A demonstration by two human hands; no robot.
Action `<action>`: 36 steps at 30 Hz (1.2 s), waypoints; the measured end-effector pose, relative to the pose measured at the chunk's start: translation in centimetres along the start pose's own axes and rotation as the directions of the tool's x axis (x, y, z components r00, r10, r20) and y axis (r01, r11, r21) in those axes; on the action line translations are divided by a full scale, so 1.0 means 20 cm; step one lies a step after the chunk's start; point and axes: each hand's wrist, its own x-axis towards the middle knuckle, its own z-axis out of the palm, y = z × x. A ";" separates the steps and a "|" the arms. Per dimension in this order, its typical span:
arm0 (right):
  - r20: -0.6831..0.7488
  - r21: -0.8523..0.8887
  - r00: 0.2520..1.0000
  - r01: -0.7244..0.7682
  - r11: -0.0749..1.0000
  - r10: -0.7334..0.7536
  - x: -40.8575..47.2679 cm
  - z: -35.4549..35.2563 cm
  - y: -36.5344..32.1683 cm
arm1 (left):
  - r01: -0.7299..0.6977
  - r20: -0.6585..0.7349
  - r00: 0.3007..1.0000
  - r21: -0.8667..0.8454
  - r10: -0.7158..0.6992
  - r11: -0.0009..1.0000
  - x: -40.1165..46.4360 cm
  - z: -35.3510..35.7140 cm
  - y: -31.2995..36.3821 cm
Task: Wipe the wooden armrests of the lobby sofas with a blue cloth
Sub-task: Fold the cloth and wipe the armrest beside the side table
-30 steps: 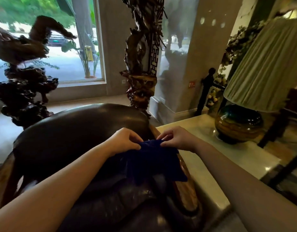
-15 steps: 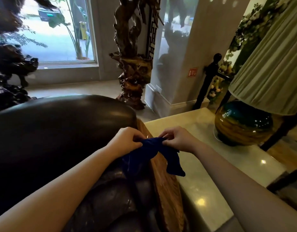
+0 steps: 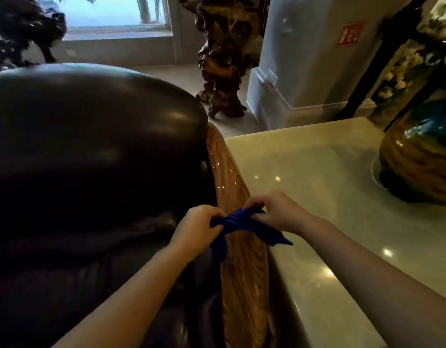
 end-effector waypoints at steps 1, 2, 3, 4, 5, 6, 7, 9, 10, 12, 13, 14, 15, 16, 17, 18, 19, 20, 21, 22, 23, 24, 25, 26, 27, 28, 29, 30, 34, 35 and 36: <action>0.009 -0.035 1.000 0.016 0.999 -0.015 -0.01 0.06 0.06 | -0.001 -0.031 1.000 0.027 0.002 1.000 -0.03 0.10 -0.04; 0.029 -0.075 0.999 0.031 0.997 -0.029 -0.03 0.14 0.13 | -0.004 -0.042 0.999 0.056 0.007 0.998 -0.06 0.20 -0.08; 0.061 -0.109 0.997 0.050 0.993 -0.044 -0.05 0.23 0.21 | -0.006 -0.032 0.999 0.080 0.008 0.997 -0.09 0.31 -0.12; 0.097 -0.125 0.994 0.063 0.990 -0.051 -0.07 0.33 0.28 | -0.004 -0.003 1.000 0.096 0.004 0.995 -0.13 0.41 -0.17; 0.123 -0.126 0.991 0.067 0.990 -0.051 -0.10 0.43 0.36 | 0.008 0.038 0.999 0.100 -0.012 0.995 -0.17 0.51 -0.21; 0.127 -0.121 0.991 0.065 0.991 -0.049 -0.13 0.53 0.42 | 0.029 0.088 0.995 0.097 -0.038 0.995 -0.21 0.59 -0.26; 0.108 -0.098 0.993 0.053 0.994 -0.042 -0.17 0.62 0.47 | 0.048 0.133 0.989 0.095 -0.061 0.994 -0.25 0.65 -0.30; 0.008 -0.002 1.000 -0.005 1.000 0.005 -0.24 0.77 0.54 | 0.086 0.148 0.984 0.101 -0.101 0.991 -0.32 0.73 -0.36; -0.088 0.039 0.996 -0.025 0.999 0.029 -0.26 0.83 0.57 | 0.099 0.084 0.991 0.094 -0.107 0.991 -0.34 0.76 -0.38; -0.337 0.023 0.938 -0.075 0.997 0.078 -0.30 0.96 0.59 | 0.127 -0.132 0.985 0.112 -0.112 0.986 -0.37 0.82 -0.44; -0.438 -0.005 0.892 -0.131 0.991 0.115 -0.31 1.00 0.58 | 0.152 -0.233 0.965 0.138 -0.117 0.979 -0.36 0.83 -0.44; -0.494 -0.009 0.855 -0.190 0.982 0.161 -0.31 1.05 0.56 | 0.184 -0.297 0.947 0.172 -0.127 0.968 -0.35 0.86 -0.44; -0.509 -0.008 0.838 -0.230 0.973 0.194 -0.31 1.09 0.54 | 0.198 -0.316 0.941 0.214 -0.124 0.957 -0.33 0.90 -0.43; -0.502 -0.016 0.840 -0.248 0.969 0.207 -0.30 1.14 0.52 | 0.191 -0.301 0.947 0.244 -0.113 0.951 -0.31 0.94 -0.42; -0.491 -0.030 0.846 -0.256 0.966 0.209 -0.28 1.18 0.51 | 0.175 -0.276 0.956 0.261 -0.100 0.950 -0.29 1.00 -0.41; -0.480 -0.050 0.853 -0.259 0.965 0.204 -0.26 1.22 0.50 | 0.160 -0.252 0.964 0.267 -0.091 0.950 -0.27 1.06 -0.41; -0.470 -0.070 0.859 -0.264 0.962 0.202 -0.24 1.26 0.50 | 0.153 -0.235 0.968 0.268 -0.089 0.951 -0.25 1.11 -0.42; -0.464 -0.079 0.861 -0.274 0.958 0.209 -0.22 1.28 0.51 | 0.158 -0.232 0.968 0.260 -0.097 0.953 -0.24 1.15 -0.43; -0.463 -0.079 0.859 -0.285 0.955 0.218 -0.20 1.31 0.53 | 0.172 -0.239 0.965 0.250 -0.111 0.953 -0.22 1.18 -0.44; -0.470 -0.076 0.854 -0.291 0.954 0.223 -0.18 1.32 0.53 | 0.185 -0.256 0.959 0.242 -0.122 0.952 -0.21 1.19 -0.45; -0.482 -0.076 0.847 -0.294 0.953 0.223 -0.17 1.32 0.54 | 0.189 -0.274 0.954 0.242 -0.120 0.952 -0.19 1.19 -0.46; -0.488 -0.079 0.844 -0.297 0.952 0.223 -0.16 1.33 0.55 | 0.184 -0.282 0.953 0.252 -0.110 0.950 -0.18 1.19 -0.47; -0.490 -0.080 0.842 -0.301 0.950 0.225 -0.15 1.33 0.55 | 0.175 -0.285 0.954 0.263 -0.097 0.949 -0.17 1.19 -0.47; -0.491 -0.081 0.841 -0.305 0.949 0.228 -0.13 1.32 0.54 | 0.168 -0.286 0.954 0.262 -0.090 0.950 -0.15 1.19 -0.48; -0.490 -0.085 0.840 -0.313 0.946 0.233 -0.10 1.30 0.54 | 0.168 -0.283 0.954 0.242 -0.096 0.955 -0.12 1.17 -0.48; -0.493 -0.094 0.838 -0.320 0.943 0.235 -0.06 1.27 0.53 | 0.174 -0.277 0.954 0.206 -0.114 0.963 -0.08 1.15 -0.48; -0.497 -0.103 0.836 -0.324 0.941 0.233 -0.01 1.24 0.53 | 0.182 -0.271 0.953 0.165 -0.132 0.969 -0.03 1.12 -0.49; -0.500 -0.111 0.835 -0.327 0.939 0.231 0.05 1.20 0.52 | 0.185 -0.258 0.955 0.125 -0.148 0.975 0.04 1.09 -0.49; -0.497 -0.156 0.841 -0.328 0.932 0.213 0.29 1.03 0.51 | 0.150 -0.254 0.958 0.052 -0.132 0.987 0.30 0.96 -0.49; -0.492 -0.163 0.845 -0.325 0.931 0.209 0.34 1.00 0.50 | 0.144 -0.259 0.957 0.037 -0.129 0.989 0.35 0.93 -0.49; -0.484 -0.175 0.852 -0.319 0.931 0.200 0.38 0.96 0.50 | 0.142 -0.264 0.956 0.024 -0.131 0.990 0.40 0.91 -0.48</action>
